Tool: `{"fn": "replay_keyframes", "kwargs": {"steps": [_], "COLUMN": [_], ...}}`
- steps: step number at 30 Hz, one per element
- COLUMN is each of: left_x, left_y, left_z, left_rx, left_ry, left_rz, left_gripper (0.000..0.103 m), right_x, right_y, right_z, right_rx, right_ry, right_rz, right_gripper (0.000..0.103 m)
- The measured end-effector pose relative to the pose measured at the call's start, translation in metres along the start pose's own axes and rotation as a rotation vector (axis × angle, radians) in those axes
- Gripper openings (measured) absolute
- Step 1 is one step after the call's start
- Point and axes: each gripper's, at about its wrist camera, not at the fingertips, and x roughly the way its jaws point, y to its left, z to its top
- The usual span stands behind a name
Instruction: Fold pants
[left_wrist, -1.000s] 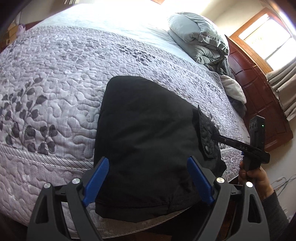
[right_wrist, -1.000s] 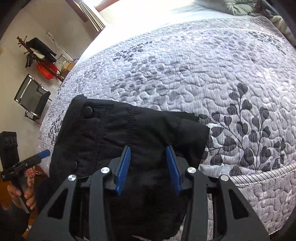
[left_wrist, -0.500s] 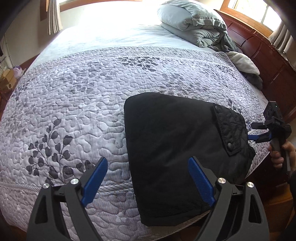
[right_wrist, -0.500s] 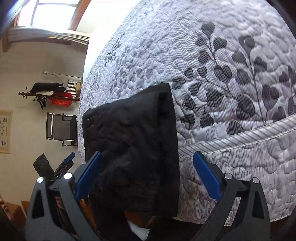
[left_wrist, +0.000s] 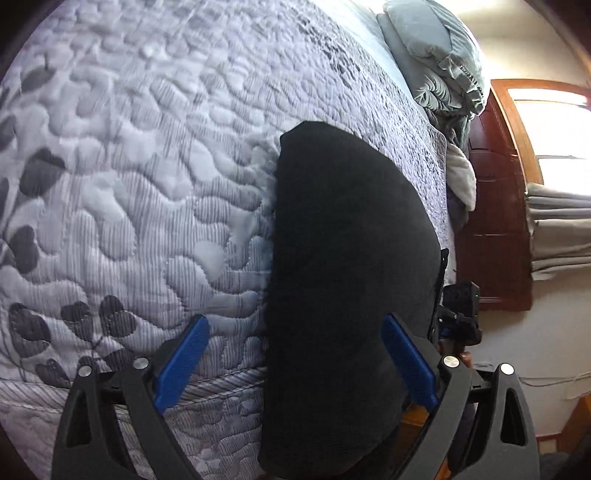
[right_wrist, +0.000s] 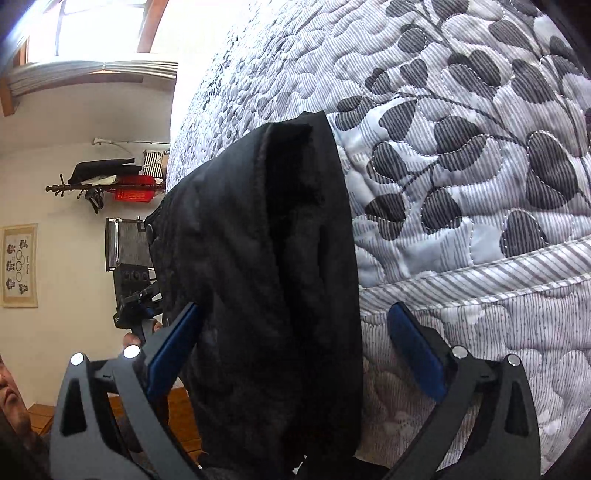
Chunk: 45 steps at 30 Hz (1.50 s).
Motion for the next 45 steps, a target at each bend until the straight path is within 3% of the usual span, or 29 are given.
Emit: {"fn": "replay_keyframes", "kwargs": {"steps": [5,8,11,12,15,17,19,45], "left_x": [0.019,0.038,0.055,0.056,0.050,0.044,0.042,0.020], "left_y": [-0.008,-0.022,-0.044,-0.052,-0.075,-0.084,-0.090,-0.089], "left_z": [-0.002,-0.003,-0.010,-0.011,-0.017,-0.020,-0.021,-0.028], "left_rx": [0.040,0.055,0.116,0.136,0.197,0.211,0.221,0.252], "left_ry": [0.067,0.097,0.091,0.073,0.020,0.002,-0.007,-0.028], "left_rz": [-0.086,-0.076,0.024,0.066,0.163,0.176,0.182,0.202], "left_gripper": [0.099,0.099,0.095,0.093,0.072,0.063,0.058,0.048], "right_x": [0.009,0.017,0.033,0.035,0.031,0.026,0.025,0.036], "right_y": [0.002,0.005,0.014,0.017,0.020,0.019,0.015,0.035], "right_z": [0.001,0.005,0.002,0.001,-0.002,-0.005,-0.004,-0.004], "right_rx": [-0.042,-0.032,-0.076,-0.093,-0.119,-0.122,-0.114,-0.142], "right_ry": [0.019,0.039,0.056,0.052,0.037,0.029,0.022,-0.021], "right_rz": [-0.002,0.092,0.071,0.058,0.066,0.059,0.066,0.049], "right_gripper": [0.101,0.101,0.101,0.101,0.096,0.078,0.071,0.052]}}
